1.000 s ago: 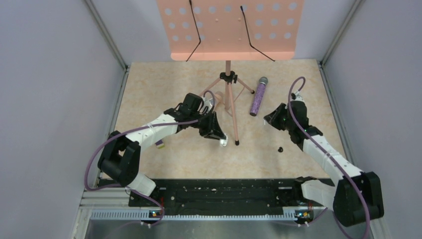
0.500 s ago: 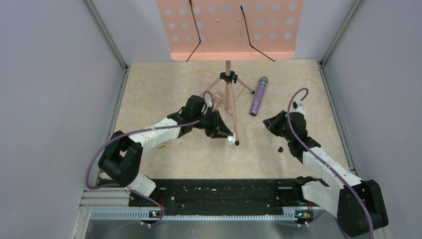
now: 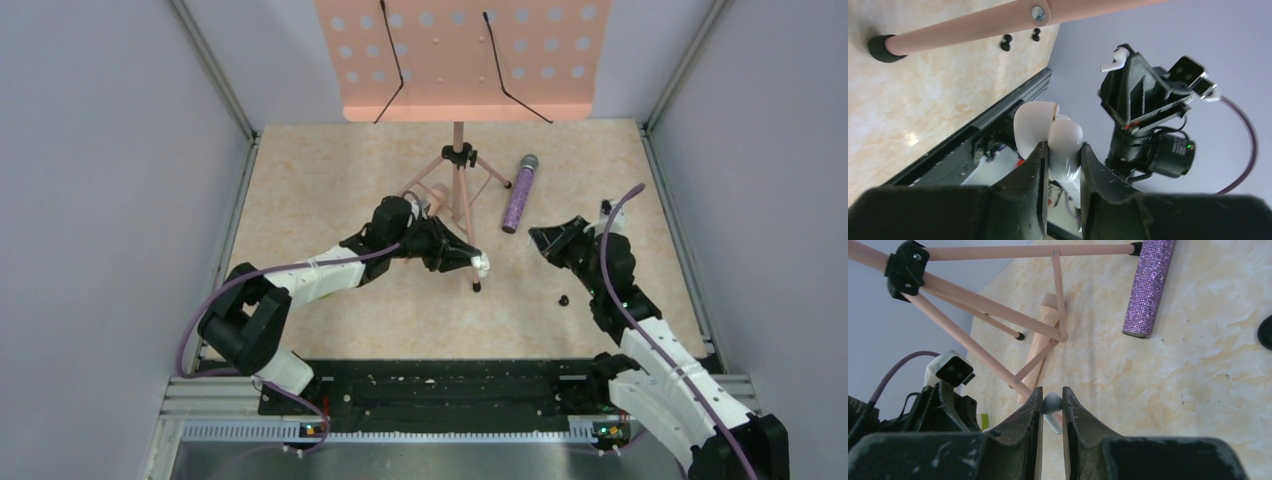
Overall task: Insert the wireless bluetooth earbuds into the charging case
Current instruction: Insert the left earbud into the left side groove of the charging case.
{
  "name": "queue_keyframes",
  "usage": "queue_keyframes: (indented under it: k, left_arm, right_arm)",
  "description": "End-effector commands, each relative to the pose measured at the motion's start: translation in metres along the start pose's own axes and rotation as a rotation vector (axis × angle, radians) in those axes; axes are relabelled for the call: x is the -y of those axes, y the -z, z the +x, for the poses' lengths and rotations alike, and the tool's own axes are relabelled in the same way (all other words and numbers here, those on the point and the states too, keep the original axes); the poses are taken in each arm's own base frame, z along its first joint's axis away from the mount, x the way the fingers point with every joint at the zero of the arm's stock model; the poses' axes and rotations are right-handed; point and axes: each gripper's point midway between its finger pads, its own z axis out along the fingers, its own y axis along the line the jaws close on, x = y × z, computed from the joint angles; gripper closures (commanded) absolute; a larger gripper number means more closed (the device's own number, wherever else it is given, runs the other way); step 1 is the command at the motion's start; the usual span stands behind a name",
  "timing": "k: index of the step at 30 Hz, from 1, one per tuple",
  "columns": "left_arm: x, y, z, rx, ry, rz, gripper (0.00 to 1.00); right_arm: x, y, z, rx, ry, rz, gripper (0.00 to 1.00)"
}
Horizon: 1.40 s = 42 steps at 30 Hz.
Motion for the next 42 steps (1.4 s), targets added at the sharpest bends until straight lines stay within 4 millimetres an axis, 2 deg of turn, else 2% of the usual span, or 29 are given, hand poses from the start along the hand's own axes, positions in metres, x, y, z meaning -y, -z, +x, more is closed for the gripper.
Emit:
queue_keyframes:
  k: [1, 11, 22, 25, 29, 35, 42]
  left_arm:
    - [0.041, -0.002, 0.002, 0.036, 0.067, 0.134, 1.00]
    - [0.055, -0.029, -0.001, 0.018, 0.193, 0.188, 1.00]
    - [0.058, -0.032, -0.001, 0.010, 0.204, 0.219, 1.00]
    - [0.065, -0.032, -0.001, 0.011, 0.169, 0.237, 1.00]
    - [0.071, -0.032, 0.003, 0.009, 0.039, 0.259, 1.00]
    - [0.068, -0.031, 0.006, 0.001, -0.066, 0.295, 1.00]
    - [0.067, -0.031, 0.007, -0.003, -0.096, 0.305, 1.00]
  right_arm:
    - [-0.043, 0.011, -0.020, 0.031, -0.022, -0.119, 0.90]
    - [-0.069, 0.019, -0.015, 0.021, -0.005, -0.206, 0.90]
    - [-0.076, 0.021, -0.010, 0.011, 0.015, -0.233, 0.90]
    - [-0.077, 0.022, -0.006, -0.001, 0.015, -0.236, 0.90]
    - [-0.079, 0.025, -0.008, 0.010, 0.014, -0.241, 0.90]
    - [-0.079, 0.031, -0.009, 0.023, 0.020, -0.244, 0.90]
    - [-0.080, 0.033, -0.005, 0.023, 0.031, -0.272, 0.90]
